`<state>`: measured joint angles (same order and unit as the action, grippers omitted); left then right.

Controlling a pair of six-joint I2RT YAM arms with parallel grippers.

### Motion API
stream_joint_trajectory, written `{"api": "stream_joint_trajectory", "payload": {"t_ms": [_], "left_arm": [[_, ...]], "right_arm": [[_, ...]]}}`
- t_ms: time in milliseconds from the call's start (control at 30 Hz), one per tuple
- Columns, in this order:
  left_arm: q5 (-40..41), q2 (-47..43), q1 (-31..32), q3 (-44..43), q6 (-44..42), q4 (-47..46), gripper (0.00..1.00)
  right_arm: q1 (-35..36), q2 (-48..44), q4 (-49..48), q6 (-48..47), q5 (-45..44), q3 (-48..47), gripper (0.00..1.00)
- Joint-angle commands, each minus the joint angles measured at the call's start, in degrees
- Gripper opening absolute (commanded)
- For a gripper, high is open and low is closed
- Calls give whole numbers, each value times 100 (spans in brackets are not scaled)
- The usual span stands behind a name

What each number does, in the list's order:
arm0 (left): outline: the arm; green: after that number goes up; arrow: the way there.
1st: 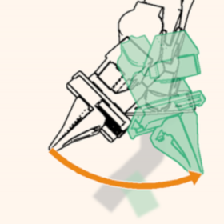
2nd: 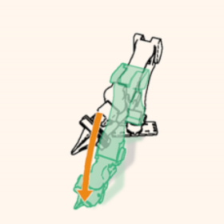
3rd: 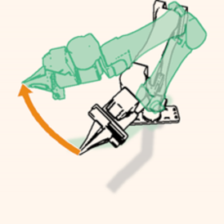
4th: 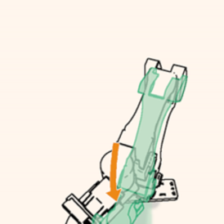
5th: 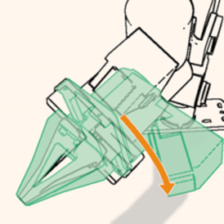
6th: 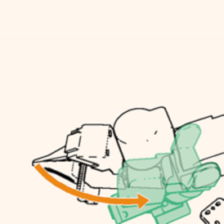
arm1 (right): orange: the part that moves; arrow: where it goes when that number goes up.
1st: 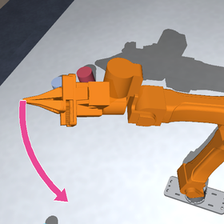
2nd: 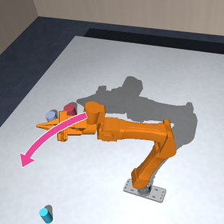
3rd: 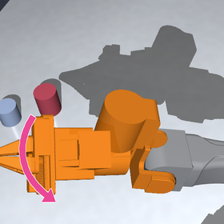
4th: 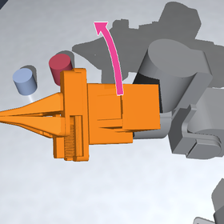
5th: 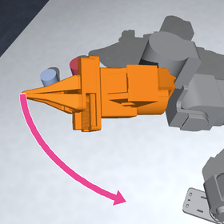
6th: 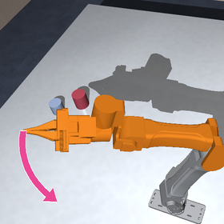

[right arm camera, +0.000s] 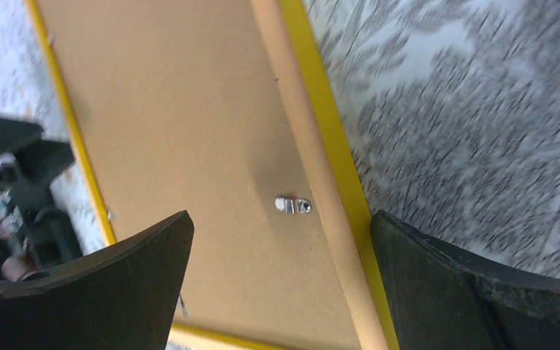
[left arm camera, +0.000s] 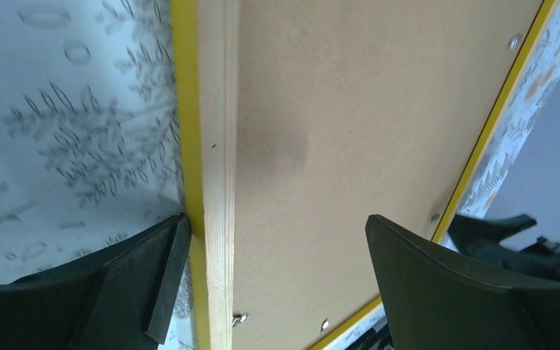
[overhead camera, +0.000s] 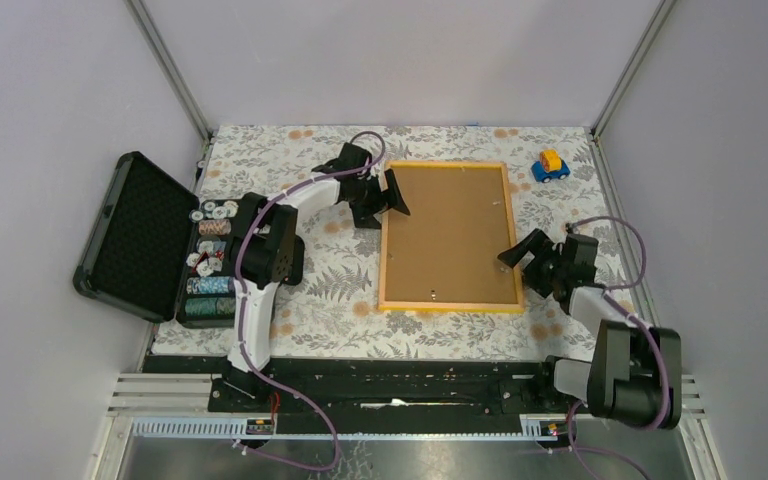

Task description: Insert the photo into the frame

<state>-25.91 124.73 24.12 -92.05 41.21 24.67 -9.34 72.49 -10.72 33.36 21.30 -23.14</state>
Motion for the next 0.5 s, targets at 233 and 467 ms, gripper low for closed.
{"api": "stream_joint_trajectory", "payload": {"t_ms": [233, 467], "left_arm": [[718, -170, -127, -111, -878, 792, 99], [412, -1361, -127, 1402, -1100, 545, 99]], "right_arm": [[209, -1058, 1908, 34, 594, 74, 100], [211, -1071, 2664, -374, -162, -772, 100]]}}
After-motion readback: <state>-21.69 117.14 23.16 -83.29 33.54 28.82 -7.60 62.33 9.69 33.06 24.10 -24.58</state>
